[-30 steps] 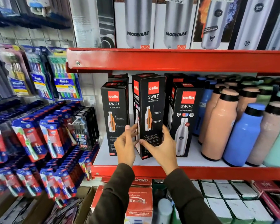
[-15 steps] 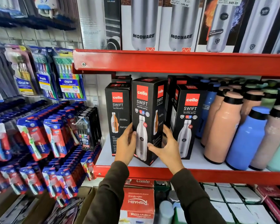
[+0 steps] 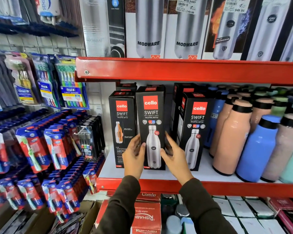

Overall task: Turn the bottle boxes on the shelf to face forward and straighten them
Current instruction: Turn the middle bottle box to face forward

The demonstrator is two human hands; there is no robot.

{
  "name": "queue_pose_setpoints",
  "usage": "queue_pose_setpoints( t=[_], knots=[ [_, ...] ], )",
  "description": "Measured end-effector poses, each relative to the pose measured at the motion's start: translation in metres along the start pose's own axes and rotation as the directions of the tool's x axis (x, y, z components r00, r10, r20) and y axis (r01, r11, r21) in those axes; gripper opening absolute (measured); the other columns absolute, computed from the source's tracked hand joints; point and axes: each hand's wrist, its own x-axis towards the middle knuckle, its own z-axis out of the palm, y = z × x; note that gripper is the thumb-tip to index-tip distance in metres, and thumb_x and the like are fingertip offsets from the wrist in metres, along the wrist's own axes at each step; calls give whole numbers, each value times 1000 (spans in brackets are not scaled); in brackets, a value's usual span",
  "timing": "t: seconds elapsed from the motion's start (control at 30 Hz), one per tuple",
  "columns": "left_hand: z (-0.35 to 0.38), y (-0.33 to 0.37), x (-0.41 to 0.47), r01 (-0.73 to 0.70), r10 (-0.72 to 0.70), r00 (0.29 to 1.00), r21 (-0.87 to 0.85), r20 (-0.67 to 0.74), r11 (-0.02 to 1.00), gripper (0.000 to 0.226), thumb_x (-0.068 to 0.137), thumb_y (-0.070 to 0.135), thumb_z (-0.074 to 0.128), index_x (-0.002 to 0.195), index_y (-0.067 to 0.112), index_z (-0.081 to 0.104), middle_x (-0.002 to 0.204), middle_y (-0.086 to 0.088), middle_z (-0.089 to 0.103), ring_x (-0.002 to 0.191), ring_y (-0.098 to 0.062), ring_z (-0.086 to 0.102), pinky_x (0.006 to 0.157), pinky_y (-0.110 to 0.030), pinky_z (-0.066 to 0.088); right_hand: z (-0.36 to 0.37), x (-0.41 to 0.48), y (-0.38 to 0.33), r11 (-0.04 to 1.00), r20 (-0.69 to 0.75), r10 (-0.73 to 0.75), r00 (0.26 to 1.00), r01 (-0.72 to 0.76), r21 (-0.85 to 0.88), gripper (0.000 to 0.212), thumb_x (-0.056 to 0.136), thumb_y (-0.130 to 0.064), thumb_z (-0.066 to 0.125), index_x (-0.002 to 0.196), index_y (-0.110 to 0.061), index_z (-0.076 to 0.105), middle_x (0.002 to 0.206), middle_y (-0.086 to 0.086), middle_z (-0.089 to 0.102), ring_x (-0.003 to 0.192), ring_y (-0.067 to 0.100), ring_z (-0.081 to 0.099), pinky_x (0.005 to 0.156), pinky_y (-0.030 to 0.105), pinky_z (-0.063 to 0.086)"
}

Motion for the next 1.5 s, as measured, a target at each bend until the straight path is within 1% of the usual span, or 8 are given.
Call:
queue_pose_setpoints(
  t=[0.2, 0.43, 0.6, 0.87, 1.03, 1.27, 1.4, 1.5],
  knots=[
    [10, -5, 0, -20, 21, 1000, 53, -3, 998, 43, 94, 4, 56, 134, 20, 54, 120, 10, 65, 117, 10, 58, 97, -7, 45, 7, 0, 7, 995, -49, -21, 999, 16, -97, 71, 95, -5, 53, 144, -48, 23, 146, -14, 46, 135, -3, 42, 116, 26, 35],
    [16, -15, -2, -5, 5, 1000, 89, -5, 996, 45, 93, 1, 56, 133, 20, 53, 119, 13, 65, 117, 3, 60, 98, -9, 47, 14, 3, 19, 988, -65, 49, 997, -58, -142, 69, 95, -1, 52, 152, -30, 25, 150, 2, 47, 140, 15, 43, 118, 33, 34],
    [18, -16, -1, 12, -13, 1000, 78, 16, 997, 44, 93, 2, 57, 131, 24, 52, 115, 22, 61, 107, 21, 56, 92, -1, 43, 15, 4, 25, 983, -95, 83, 992, -97, -153, 69, 96, -2, 52, 154, -26, 23, 150, 5, 48, 139, 18, 45, 116, 34, 37],
    [19, -18, -1, -7, 6, 1000, 93, 3, 996, 44, 93, 5, 58, 131, 27, 53, 114, 23, 62, 109, 15, 58, 91, -1, 44, 16, 3, 27, 986, -141, 92, 986, -110, -127, 59, 95, -7, 56, 148, -24, 37, 143, 3, 54, 133, 15, 50, 113, 35, 41],
    [18, -17, -3, -14, 14, 1000, 90, -3, 996, 43, 93, 5, 57, 130, 28, 54, 117, 18, 62, 115, 1, 60, 92, -2, 44, 19, -5, 25, 994, -254, 54, 966, -76, -78, 49, 91, -4, 62, 135, -21, 51, 124, 0, 60, 114, 11, 60, 93, 19, 51],
    [4, -4, -13, -182, 187, 982, 112, -30, 977, 34, 96, 7, 52, 127, 21, 57, 124, 8, 65, 117, -5, 61, 90, -12, 50, 30, -22, 6, 998, -444, -57, 894, 43, -42, 35, 90, -6, 63, 118, -25, 56, 102, -4, 51, 86, 11, 54, 74, 22, 50],
    [-11, 5, -13, -313, 342, 932, 204, -124, 928, 31, 97, 5, 51, 126, 14, 58, 120, 1, 65, 114, -11, 61, 95, -23, 49, 43, -24, -13, 990, -379, -135, 916, 138, -19, 25, 91, -7, 62, 113, -20, 60, 102, -3, 56, 86, 11, 58, 76, 20, 49],
    [-25, 5, -6, -280, 367, 898, 329, -243, 902, 36, 96, 10, 51, 132, 13, 51, 127, -2, 56, 119, -14, 53, 103, -27, 40, 58, -22, -25, 989, -290, -138, 947, 147, 11, 30, 92, -5, 58, 119, -19, 62, 111, -3, 63, 95, 5, 61, 82, 12, 48]
  ],
)
